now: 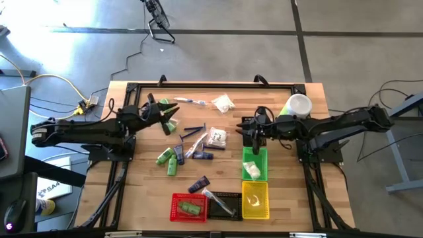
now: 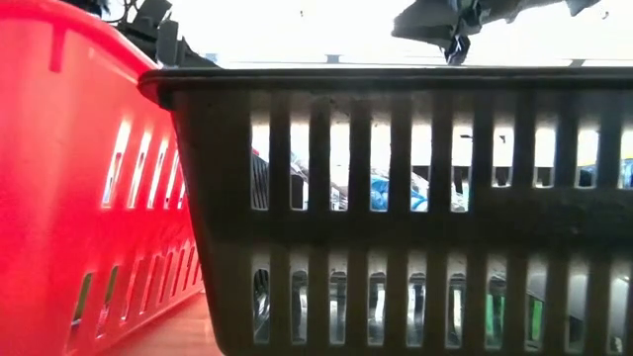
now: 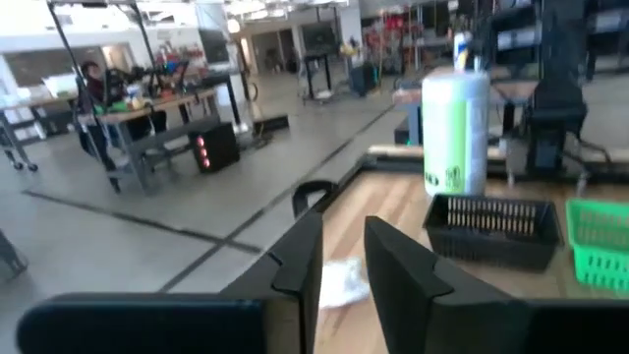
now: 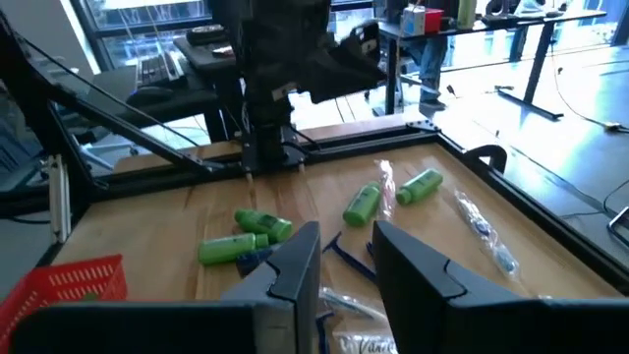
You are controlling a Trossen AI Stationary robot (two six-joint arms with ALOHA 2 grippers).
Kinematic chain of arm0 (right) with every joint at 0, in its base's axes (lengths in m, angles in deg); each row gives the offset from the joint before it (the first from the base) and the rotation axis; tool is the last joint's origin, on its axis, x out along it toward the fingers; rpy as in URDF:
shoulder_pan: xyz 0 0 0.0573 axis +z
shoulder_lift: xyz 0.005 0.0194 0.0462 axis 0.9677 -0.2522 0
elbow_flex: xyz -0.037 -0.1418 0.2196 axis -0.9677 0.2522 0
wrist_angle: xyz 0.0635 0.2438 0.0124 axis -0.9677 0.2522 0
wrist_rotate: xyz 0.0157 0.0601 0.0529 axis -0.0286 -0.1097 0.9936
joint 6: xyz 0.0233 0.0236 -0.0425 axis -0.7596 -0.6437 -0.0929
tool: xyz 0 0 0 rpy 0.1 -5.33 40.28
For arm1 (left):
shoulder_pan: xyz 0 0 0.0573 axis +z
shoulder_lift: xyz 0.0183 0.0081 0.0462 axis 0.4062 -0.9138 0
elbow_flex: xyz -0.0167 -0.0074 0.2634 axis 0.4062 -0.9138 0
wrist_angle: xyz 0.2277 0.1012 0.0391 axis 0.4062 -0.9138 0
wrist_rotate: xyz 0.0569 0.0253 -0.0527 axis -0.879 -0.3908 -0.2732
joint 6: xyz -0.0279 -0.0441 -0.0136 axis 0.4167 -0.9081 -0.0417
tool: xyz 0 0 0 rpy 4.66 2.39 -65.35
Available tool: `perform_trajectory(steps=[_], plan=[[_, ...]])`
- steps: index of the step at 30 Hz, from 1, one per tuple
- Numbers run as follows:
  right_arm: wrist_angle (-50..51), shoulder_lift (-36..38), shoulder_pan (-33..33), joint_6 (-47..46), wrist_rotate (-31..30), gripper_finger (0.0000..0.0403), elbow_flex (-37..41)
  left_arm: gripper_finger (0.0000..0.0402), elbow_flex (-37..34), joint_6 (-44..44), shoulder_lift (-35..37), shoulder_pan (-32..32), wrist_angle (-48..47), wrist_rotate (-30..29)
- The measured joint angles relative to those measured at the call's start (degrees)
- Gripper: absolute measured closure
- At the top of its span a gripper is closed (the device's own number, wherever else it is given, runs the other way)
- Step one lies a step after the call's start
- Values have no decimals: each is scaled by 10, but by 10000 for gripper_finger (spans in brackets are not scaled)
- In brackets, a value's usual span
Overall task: Pick & Place Travel size toiletries
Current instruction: Put the bottom blue razor into the yellow bin
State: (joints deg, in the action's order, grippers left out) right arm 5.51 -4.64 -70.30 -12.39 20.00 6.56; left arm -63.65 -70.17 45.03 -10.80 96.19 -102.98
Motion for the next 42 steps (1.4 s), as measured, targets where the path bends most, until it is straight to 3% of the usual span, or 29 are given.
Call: perform_trajectory(steps=[10, 17, 21, 29, 42], plan=[[86, -104, -2, 15, -1, 314, -118, 358, -1, -16, 43, 0, -81, 12], [235, -202, -31, -24, -11, 314, -236, 370, -1, -26, 70, 0, -95, 12], [315, -260, -52, -34, 24, 314, -283, 371, -1, -25, 84, 0, -97, 12], [325, -355, -72, -37, 145, 314, -290, 371, -1, -24, 94, 0, -105, 11], [322, -447, -49, -1, 152, 314, -290, 371, -1, -24, 94, 0, -104, 10]])
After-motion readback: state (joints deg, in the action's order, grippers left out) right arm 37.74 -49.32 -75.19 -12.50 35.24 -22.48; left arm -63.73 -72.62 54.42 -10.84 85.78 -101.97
